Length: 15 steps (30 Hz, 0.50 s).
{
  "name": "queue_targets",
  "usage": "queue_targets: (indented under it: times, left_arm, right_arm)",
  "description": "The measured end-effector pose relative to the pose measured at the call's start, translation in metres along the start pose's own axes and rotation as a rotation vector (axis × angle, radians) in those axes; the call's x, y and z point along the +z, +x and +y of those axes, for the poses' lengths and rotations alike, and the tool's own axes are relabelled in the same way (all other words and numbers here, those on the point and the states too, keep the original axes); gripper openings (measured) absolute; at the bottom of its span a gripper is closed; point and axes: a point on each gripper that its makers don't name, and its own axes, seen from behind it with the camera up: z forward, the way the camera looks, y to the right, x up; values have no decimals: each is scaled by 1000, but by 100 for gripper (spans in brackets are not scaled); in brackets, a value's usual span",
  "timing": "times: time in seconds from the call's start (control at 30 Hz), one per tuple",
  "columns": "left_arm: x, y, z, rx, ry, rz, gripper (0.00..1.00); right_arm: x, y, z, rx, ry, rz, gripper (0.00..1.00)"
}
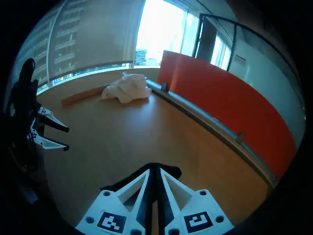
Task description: Fold towel
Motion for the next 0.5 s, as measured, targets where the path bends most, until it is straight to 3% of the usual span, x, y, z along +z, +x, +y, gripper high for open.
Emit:
queue_targets:
  times: [0.5]
  left_arm:
    - [6, 10, 22, 24, -32, 3, 91]
  right_arm:
    - [-47, -13, 60, 25, -94, 5, 4]
